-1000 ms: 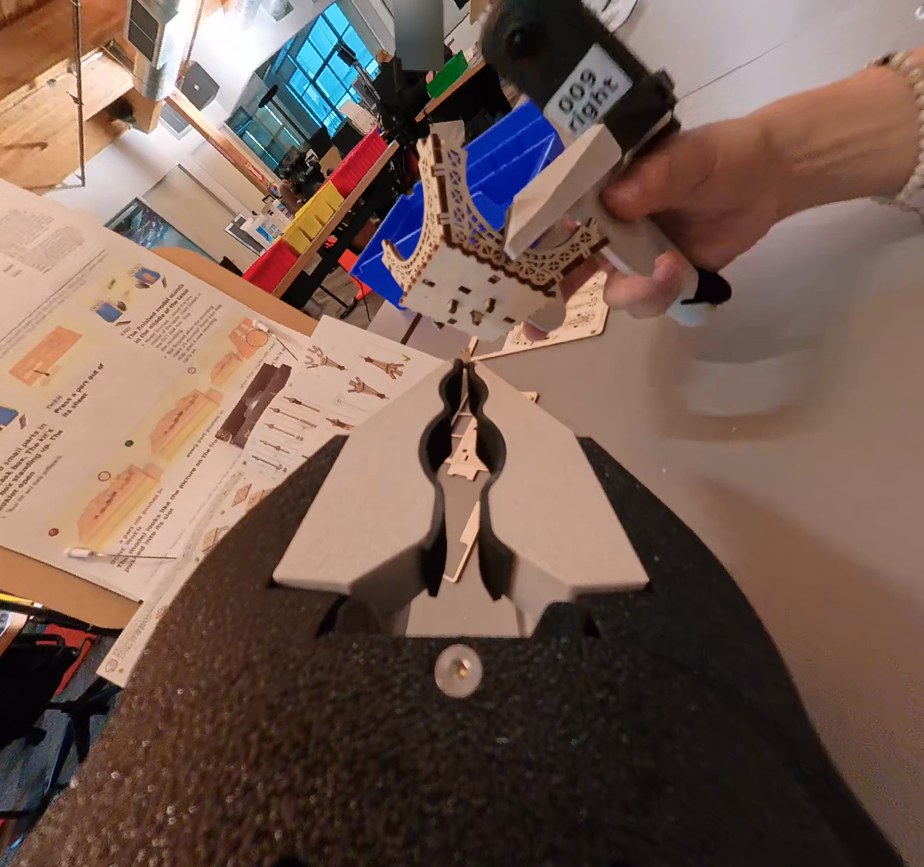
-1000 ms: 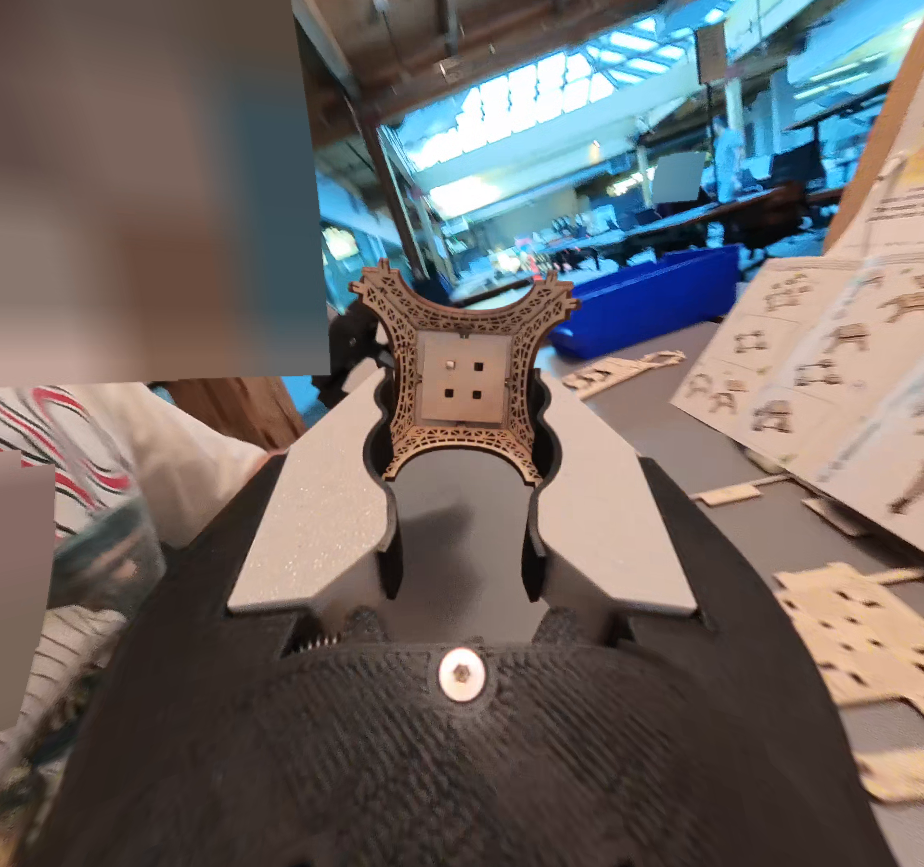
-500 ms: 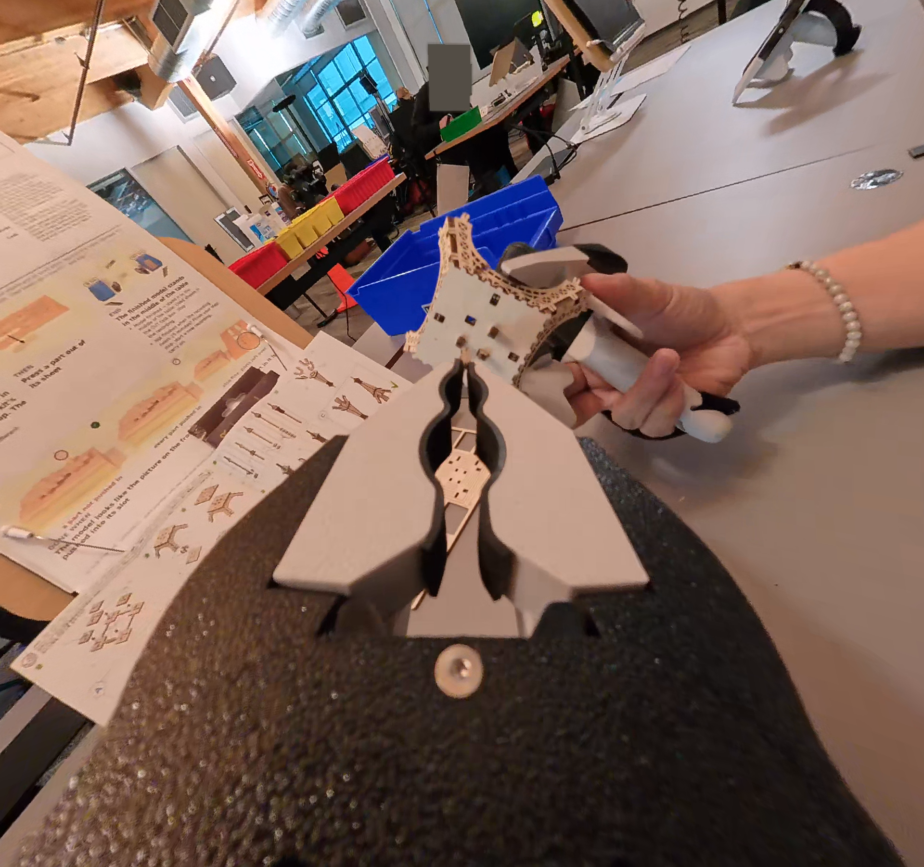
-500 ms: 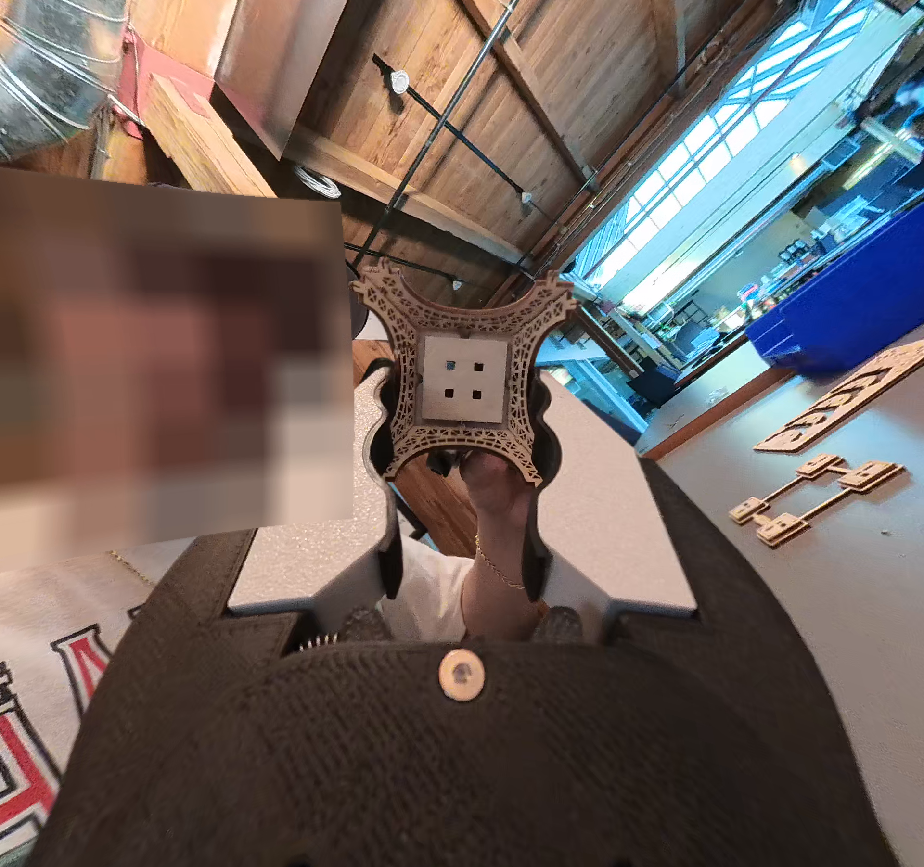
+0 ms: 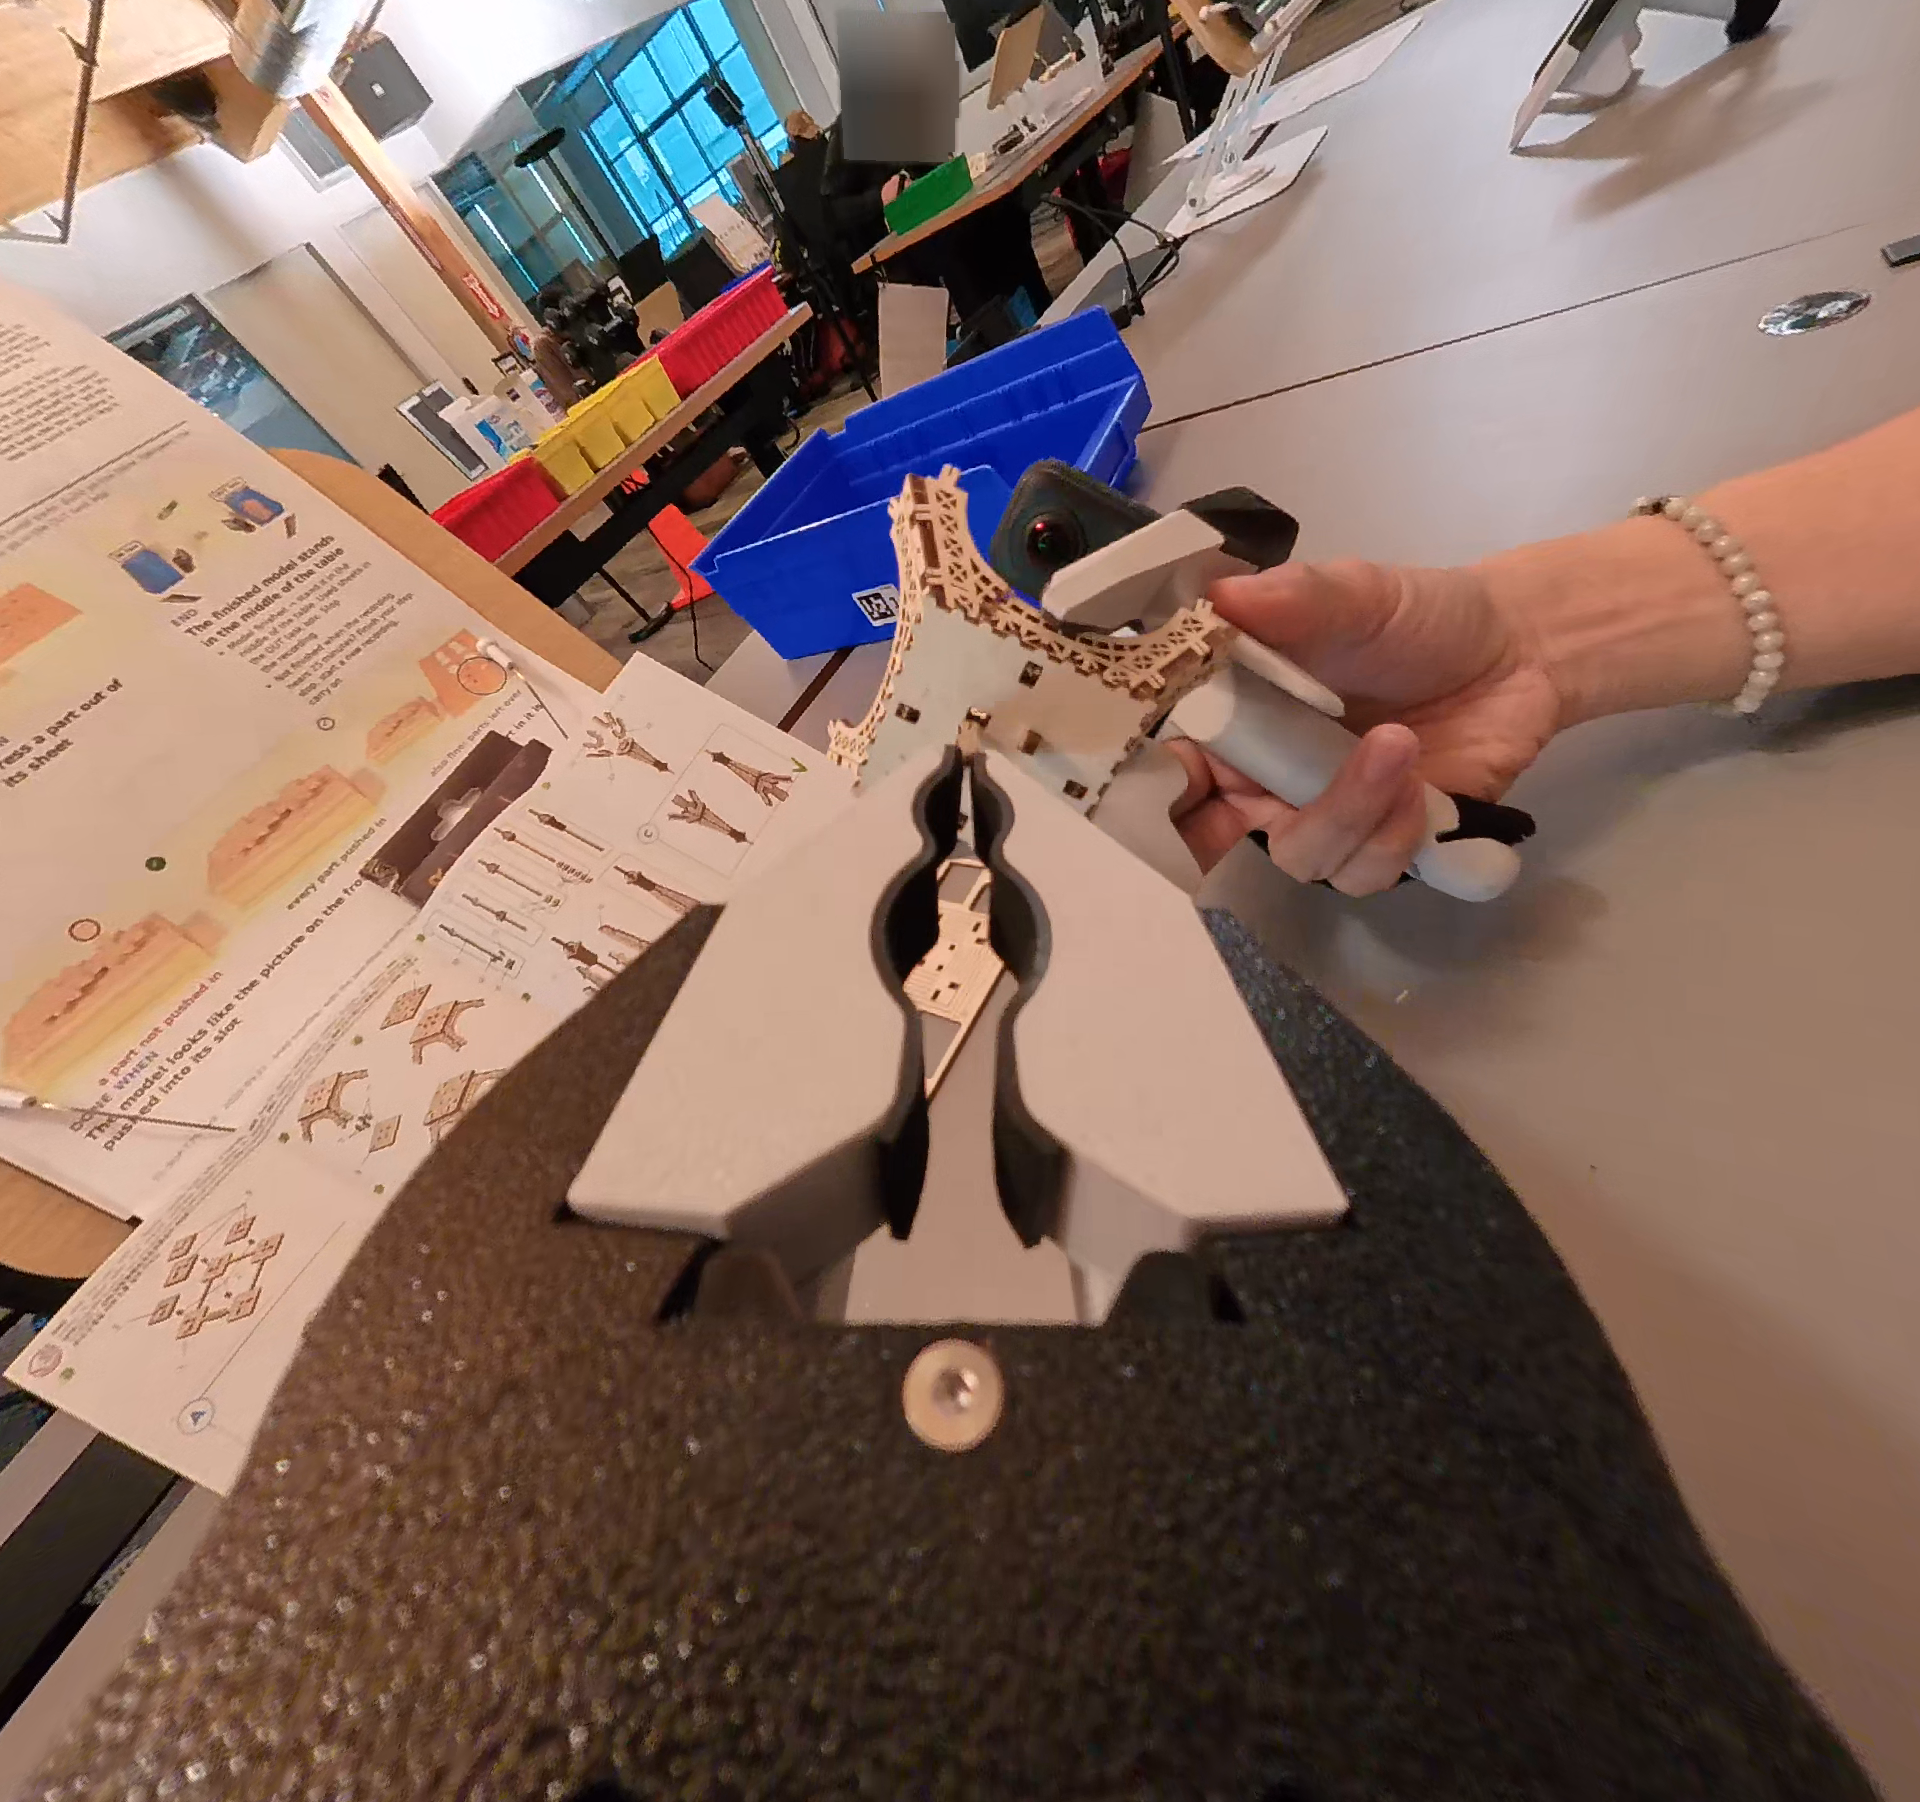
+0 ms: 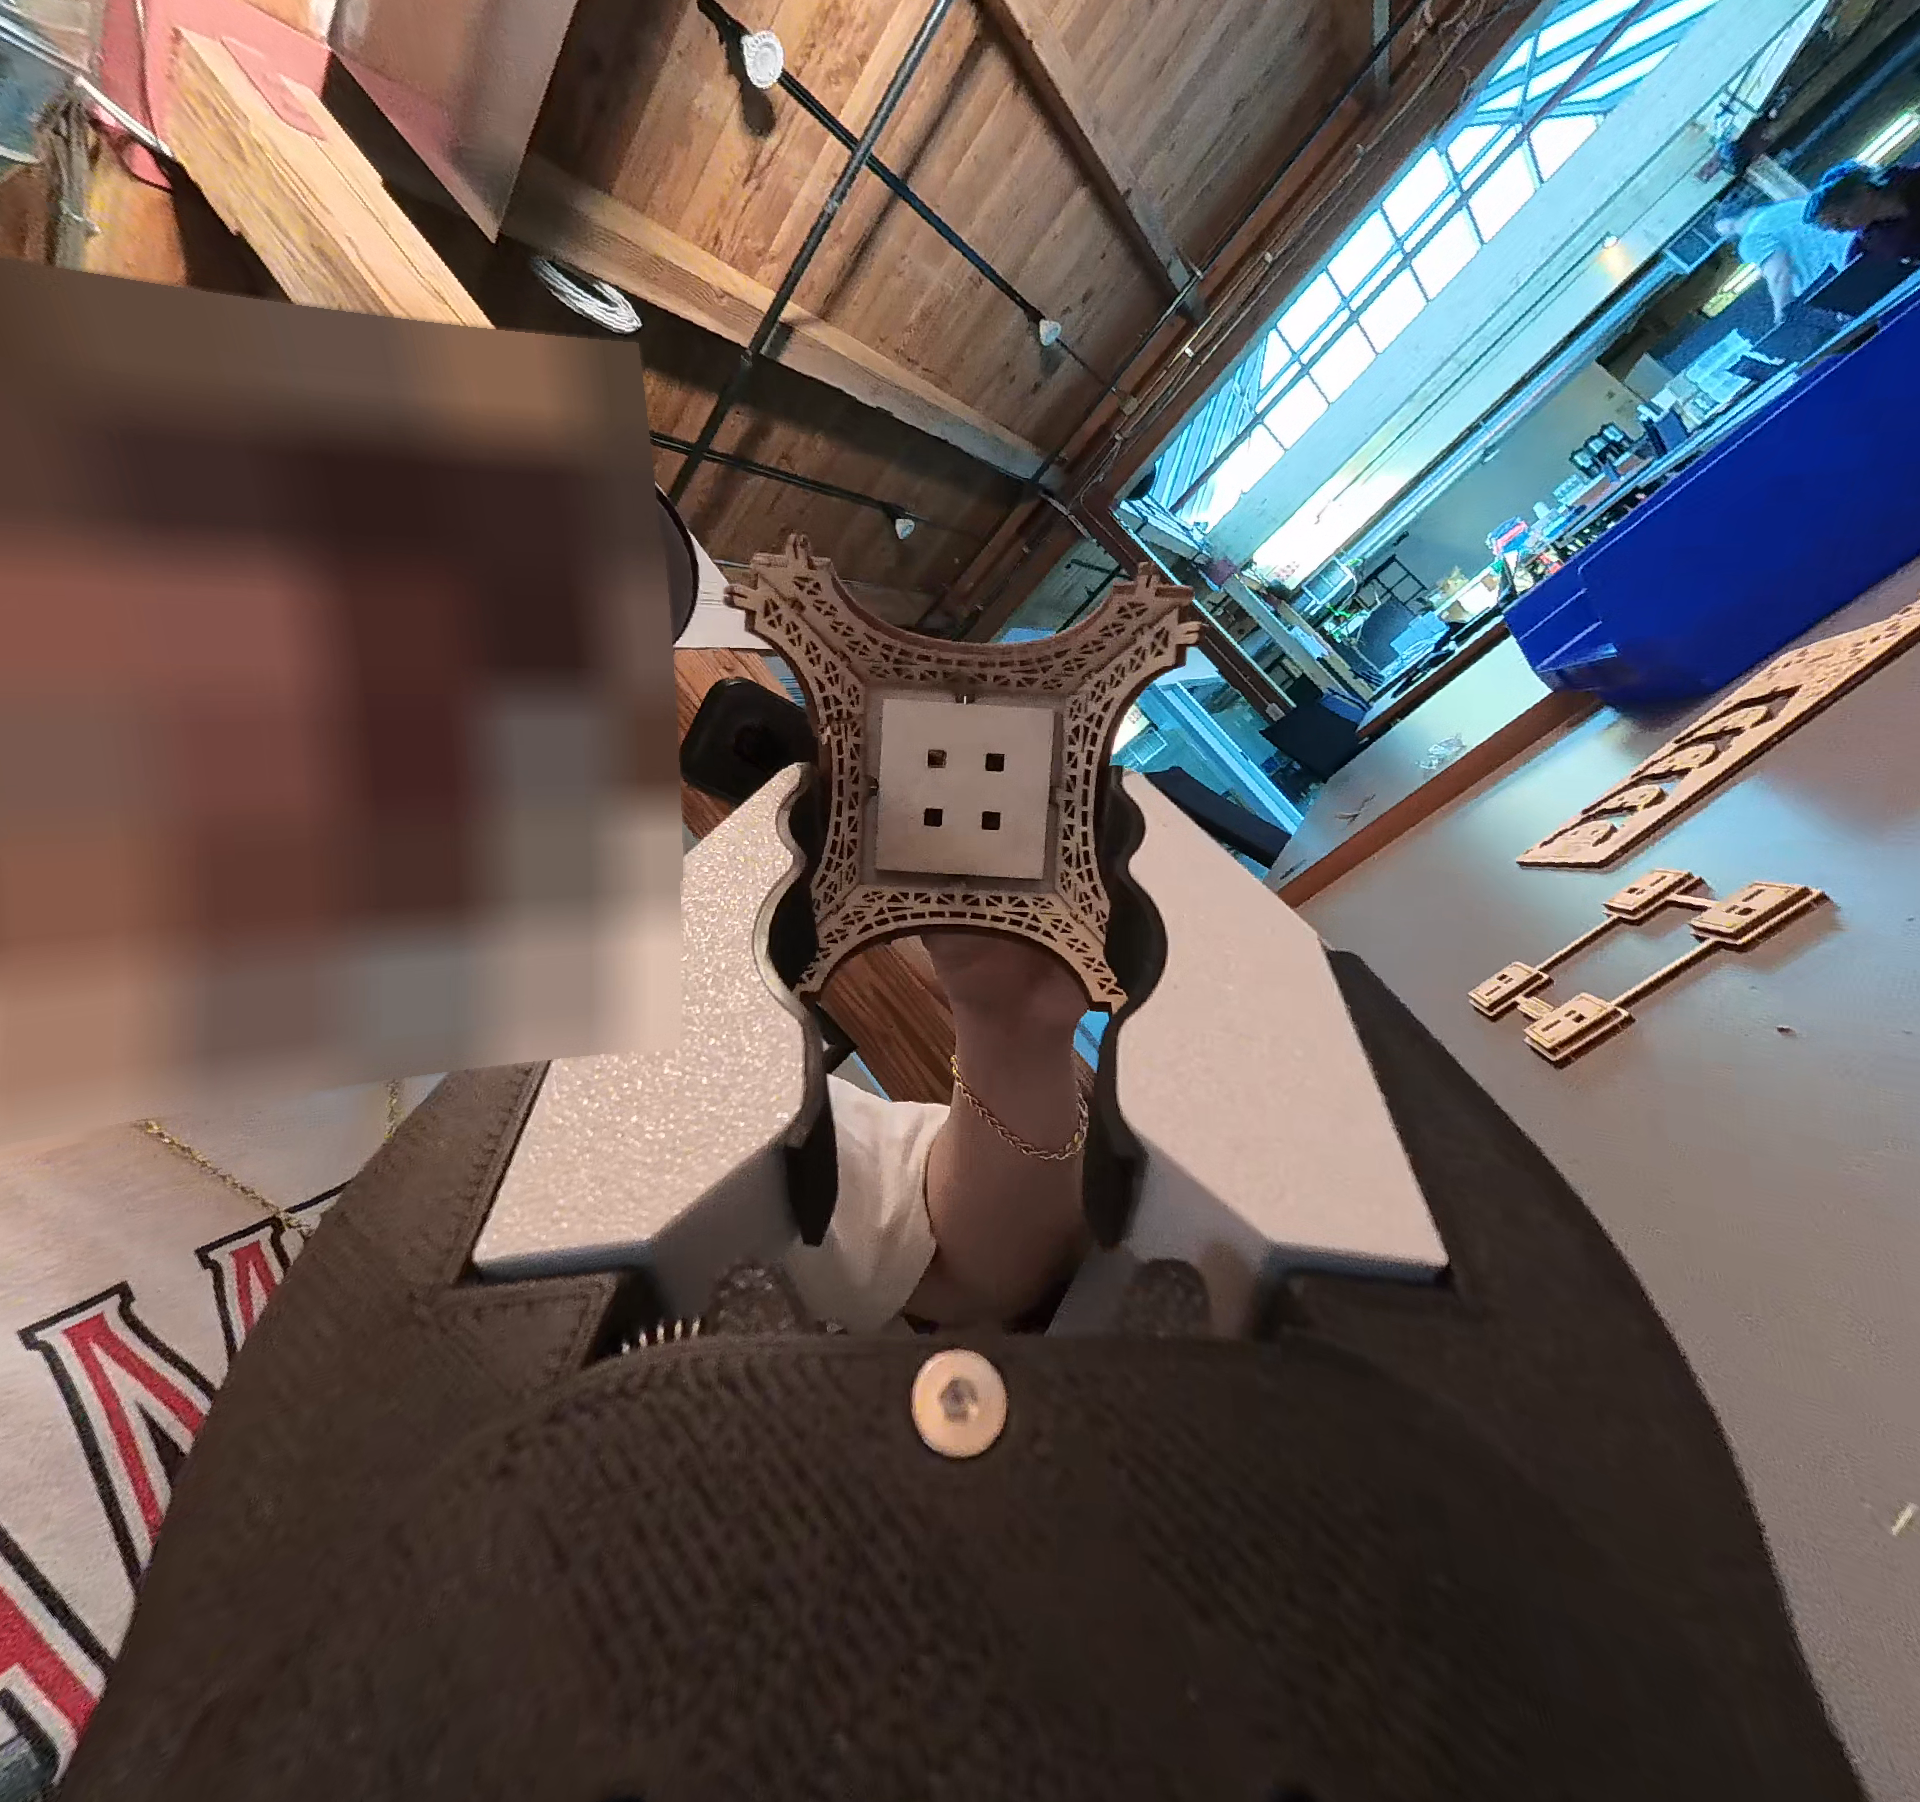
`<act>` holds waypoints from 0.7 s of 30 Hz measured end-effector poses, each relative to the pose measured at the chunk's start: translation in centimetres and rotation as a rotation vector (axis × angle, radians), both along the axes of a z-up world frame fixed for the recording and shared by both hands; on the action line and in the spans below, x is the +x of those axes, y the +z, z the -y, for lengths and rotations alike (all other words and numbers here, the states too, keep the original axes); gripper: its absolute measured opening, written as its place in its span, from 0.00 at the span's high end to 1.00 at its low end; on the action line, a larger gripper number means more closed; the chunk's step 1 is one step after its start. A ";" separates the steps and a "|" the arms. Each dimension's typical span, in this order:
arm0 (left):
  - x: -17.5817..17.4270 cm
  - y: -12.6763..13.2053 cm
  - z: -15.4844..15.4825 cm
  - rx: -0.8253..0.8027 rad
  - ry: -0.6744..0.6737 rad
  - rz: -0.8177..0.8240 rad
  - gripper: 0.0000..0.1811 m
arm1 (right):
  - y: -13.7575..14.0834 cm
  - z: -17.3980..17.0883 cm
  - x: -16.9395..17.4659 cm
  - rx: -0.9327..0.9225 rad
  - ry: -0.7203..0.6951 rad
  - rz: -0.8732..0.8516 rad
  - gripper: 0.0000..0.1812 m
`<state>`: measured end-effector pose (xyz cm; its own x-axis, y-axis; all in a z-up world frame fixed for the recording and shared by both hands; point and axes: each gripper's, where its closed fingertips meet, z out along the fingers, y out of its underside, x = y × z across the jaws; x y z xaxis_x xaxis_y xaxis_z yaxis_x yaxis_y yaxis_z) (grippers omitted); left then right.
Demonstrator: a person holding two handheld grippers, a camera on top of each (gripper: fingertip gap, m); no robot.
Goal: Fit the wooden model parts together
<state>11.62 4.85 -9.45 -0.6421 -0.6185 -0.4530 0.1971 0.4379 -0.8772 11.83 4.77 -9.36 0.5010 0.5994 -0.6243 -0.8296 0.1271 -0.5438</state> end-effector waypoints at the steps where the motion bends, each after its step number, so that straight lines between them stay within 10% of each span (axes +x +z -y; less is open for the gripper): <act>1: 0.0 -0.1 0.0 0.004 -0.004 -0.004 1.00 | 0.0 0.0 0.0 -0.004 -0.003 0.001 0.72; 21: 0.4 -2.3 -1.2 0.265 0.104 -0.041 1.00 | -1.4 -1.6 -1.0 -0.199 -0.142 0.240 0.71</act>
